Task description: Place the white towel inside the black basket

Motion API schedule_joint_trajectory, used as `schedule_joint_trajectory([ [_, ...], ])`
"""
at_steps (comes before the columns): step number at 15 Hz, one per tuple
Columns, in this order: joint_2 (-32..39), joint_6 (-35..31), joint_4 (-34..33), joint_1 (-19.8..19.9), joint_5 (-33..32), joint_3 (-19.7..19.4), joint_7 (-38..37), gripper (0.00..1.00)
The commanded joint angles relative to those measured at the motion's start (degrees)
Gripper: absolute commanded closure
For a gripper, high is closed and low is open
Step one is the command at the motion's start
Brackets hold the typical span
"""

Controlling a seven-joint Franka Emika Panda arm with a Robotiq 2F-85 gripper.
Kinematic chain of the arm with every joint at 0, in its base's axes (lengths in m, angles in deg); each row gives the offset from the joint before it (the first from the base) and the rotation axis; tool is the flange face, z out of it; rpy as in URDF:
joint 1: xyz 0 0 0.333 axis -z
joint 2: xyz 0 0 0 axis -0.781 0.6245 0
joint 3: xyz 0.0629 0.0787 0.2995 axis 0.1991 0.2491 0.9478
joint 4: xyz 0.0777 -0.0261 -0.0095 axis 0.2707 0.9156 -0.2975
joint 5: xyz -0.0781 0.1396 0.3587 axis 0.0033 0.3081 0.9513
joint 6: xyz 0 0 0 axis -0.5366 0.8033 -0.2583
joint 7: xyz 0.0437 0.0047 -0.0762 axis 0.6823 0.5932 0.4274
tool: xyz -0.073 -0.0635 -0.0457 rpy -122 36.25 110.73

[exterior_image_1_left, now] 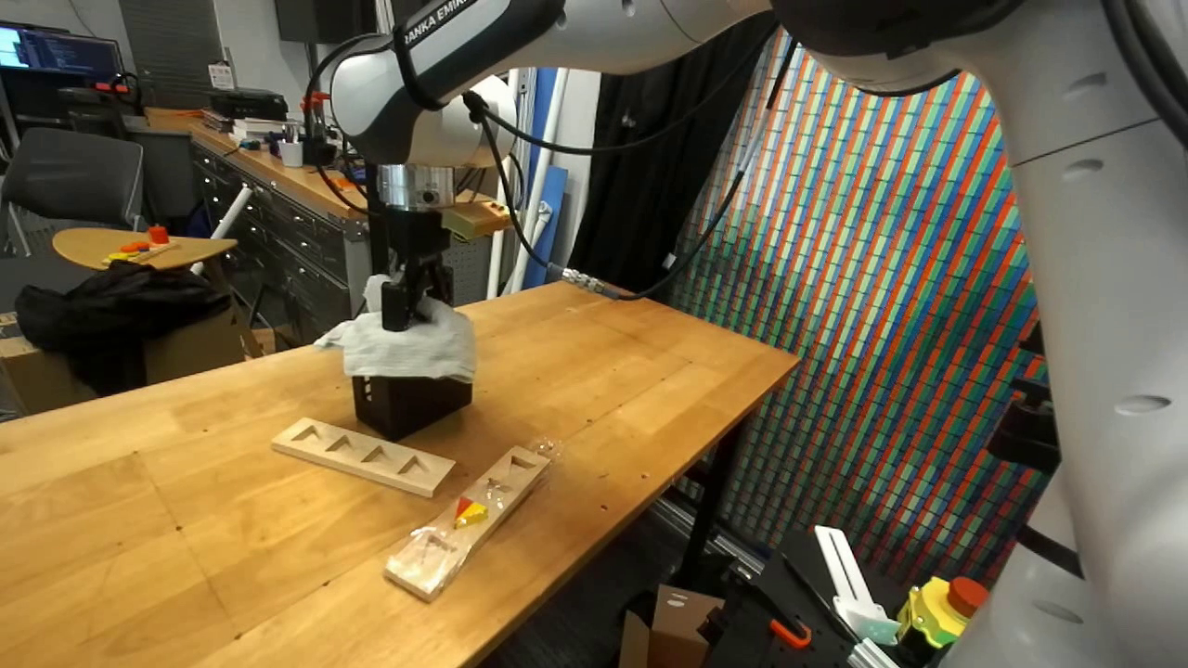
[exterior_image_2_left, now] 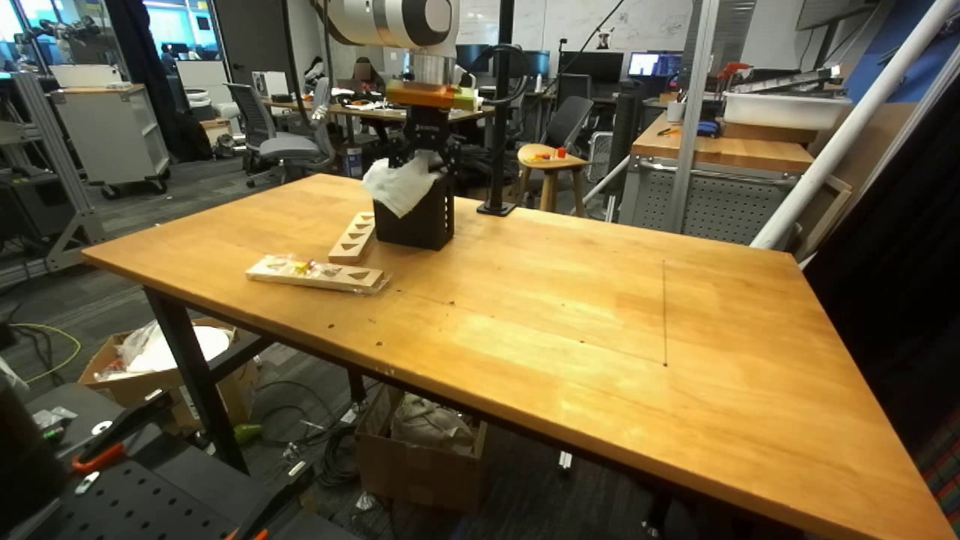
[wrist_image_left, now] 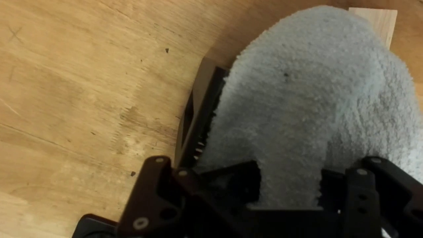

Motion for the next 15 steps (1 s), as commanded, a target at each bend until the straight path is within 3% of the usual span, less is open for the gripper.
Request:
schedule_joint_trajectory([
  [1,2.1,1.9,-2.3,0.9,2.4,1.0,2.5,0.99],
  [6,1.6,2.8,-2.6,0.0,0.5,-0.2,0.2,0.99],
  [7,1.8,3.3,-2.9,-0.2,0.4,-0.2,0.0,0.73],
  [9,1.8,3.8,-3.1,-0.4,0.2,-0.3,-0.5,0.72],
  [15,-0.2,4.1,-2.2,-1.4,-1.5,-0.9,-2.7,0.27],
])
